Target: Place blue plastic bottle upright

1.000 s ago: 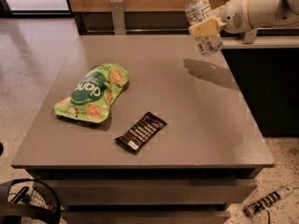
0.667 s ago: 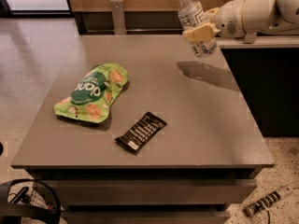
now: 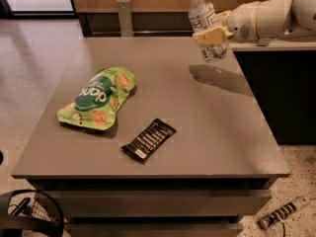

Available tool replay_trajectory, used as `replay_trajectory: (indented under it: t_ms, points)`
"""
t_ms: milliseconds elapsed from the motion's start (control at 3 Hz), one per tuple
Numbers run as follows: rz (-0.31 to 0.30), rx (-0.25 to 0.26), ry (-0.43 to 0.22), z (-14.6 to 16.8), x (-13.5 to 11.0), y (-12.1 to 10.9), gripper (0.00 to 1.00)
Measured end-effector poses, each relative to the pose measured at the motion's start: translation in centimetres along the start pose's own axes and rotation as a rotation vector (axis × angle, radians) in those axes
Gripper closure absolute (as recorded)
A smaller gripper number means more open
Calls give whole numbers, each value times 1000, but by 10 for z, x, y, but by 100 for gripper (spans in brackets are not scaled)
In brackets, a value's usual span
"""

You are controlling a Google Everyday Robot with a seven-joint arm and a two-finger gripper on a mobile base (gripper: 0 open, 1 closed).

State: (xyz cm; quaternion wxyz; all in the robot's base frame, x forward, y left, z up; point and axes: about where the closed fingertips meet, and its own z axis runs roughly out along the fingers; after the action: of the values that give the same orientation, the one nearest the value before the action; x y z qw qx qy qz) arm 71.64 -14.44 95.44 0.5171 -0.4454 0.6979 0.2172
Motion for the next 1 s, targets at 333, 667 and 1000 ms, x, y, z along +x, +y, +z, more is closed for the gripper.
replay_trajectory:
  t_ms: [333,667,1000]
  points:
    - [69,-19,-88,-1,-2,5,100]
    - [101,-35,-155,-2,-6,13,100]
    - [77,-57,-190,3,-8,18,100]
